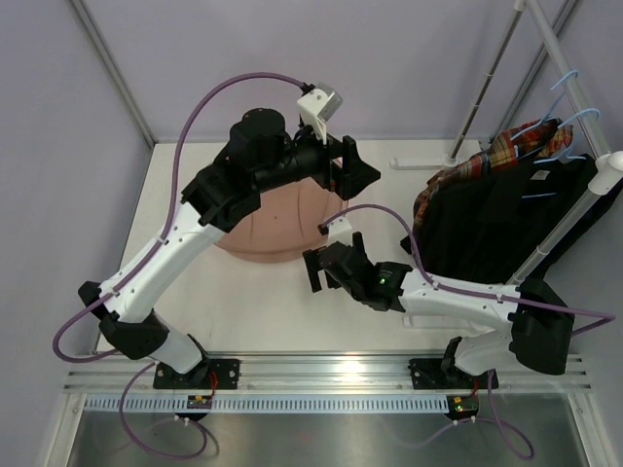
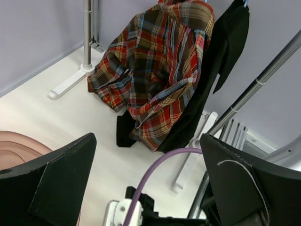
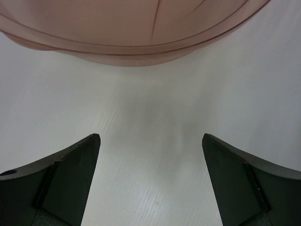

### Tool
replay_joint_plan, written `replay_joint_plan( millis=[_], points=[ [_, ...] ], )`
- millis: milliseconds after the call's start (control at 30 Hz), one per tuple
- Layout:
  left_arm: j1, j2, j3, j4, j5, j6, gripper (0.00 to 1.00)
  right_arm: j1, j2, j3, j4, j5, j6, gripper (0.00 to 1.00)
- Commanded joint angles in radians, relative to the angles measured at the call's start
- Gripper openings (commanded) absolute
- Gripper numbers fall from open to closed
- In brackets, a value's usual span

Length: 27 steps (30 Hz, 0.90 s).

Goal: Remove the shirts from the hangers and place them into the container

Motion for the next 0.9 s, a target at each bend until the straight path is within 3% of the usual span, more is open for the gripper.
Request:
replay_joint_plan(
  millis=[0,200,267,400,533,867],
  points=[
    [-0.005,0.004,0.060,-0.065,-0.099,0.083,0.99,0.022,-0.049,0.006,0.025,0.127,0.012,0.99],
    [-0.005,0.012,0.053,-0.009,-0.087,0.115,0.95,0.022,-0.249,-0.148,0.078,0.127,0.012,1.00],
    [-0.010,0.099,0.156,-0.044,-0.050,0.129,0.89,0.022,-0.302,-0.179,0.078,0.117,0.004,0.99],
    [-0.030,0.262,0.380,-0.126,-0.021,0.184,0.89,0.022,-0.350,-0.194,0.039,0.077,0.013,0.99],
    [-0.033,0.271,0.315,0.061,0.018,0.189,0.87,0.029,-0.382,-0.232,0.032,0.042,0.043,0.99],
    [-0.090,0.376,0.275,0.271,0.048,0.232,0.78,0.057,-0.358,-0.262,0.038,0.041,0.082,0.99]
  ],
)
